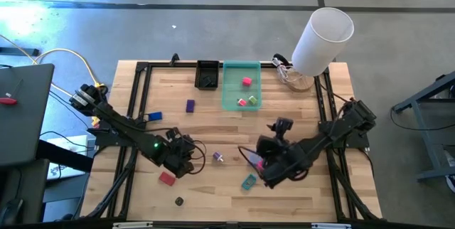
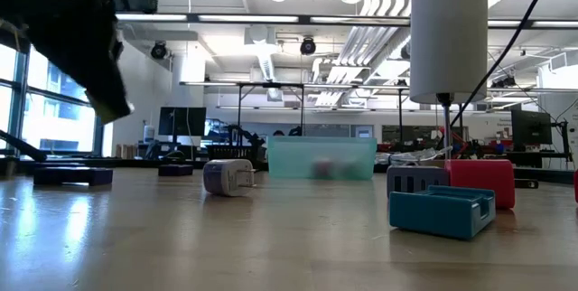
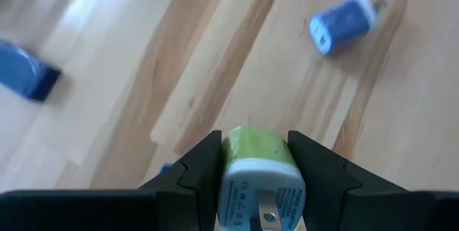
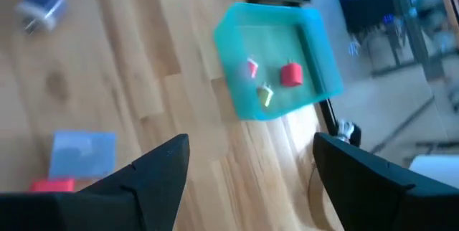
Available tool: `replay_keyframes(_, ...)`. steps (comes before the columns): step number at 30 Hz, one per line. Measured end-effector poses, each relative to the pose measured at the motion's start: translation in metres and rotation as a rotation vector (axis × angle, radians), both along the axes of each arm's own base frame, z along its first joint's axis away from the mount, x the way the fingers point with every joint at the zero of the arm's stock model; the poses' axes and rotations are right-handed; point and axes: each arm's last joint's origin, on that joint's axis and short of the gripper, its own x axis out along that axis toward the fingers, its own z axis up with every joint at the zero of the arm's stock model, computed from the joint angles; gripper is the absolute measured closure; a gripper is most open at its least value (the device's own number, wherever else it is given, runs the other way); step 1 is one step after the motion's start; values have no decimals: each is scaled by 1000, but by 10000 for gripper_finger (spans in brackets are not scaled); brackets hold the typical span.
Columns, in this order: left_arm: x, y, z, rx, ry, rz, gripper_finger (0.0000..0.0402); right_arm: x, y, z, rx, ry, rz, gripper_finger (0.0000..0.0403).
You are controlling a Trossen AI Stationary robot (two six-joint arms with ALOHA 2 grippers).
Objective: Pick & Place Office items
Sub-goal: Put the green charger adapter into the green bin
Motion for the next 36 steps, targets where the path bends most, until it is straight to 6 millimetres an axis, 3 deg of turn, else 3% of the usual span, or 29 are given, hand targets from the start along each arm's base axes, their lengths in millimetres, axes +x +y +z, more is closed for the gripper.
replay_keyframes(6,11,-5,17,30,-66,-74,268,-24,3,12,13,-23,60,117)
replay_keyframes(12,18,-10,25,54,-116,-162,268,-67,-16,10,106,-185,11,117)
replay_keyframes(19,26,-12,32,205,-202,-239,268,-91,-39,-26,306,-398,-1,117)
replay_keyframes(24,33,-16,43,405,-278,-320,268,-78,-47,-48,515,-588,81,117)
replay_keyframes(28,37,-22,53,552,-335,-354,268,-56,-61,-53,691,-749,216,117)
replay_keyframes(32,40,-27,63,631,-387,-385,268,-37,-75,-59,854,-853,367,117)
replay_keyframes(36,43,-31,70,685,-435,-407,268,-21,-82,-69,911,-917,431,117)
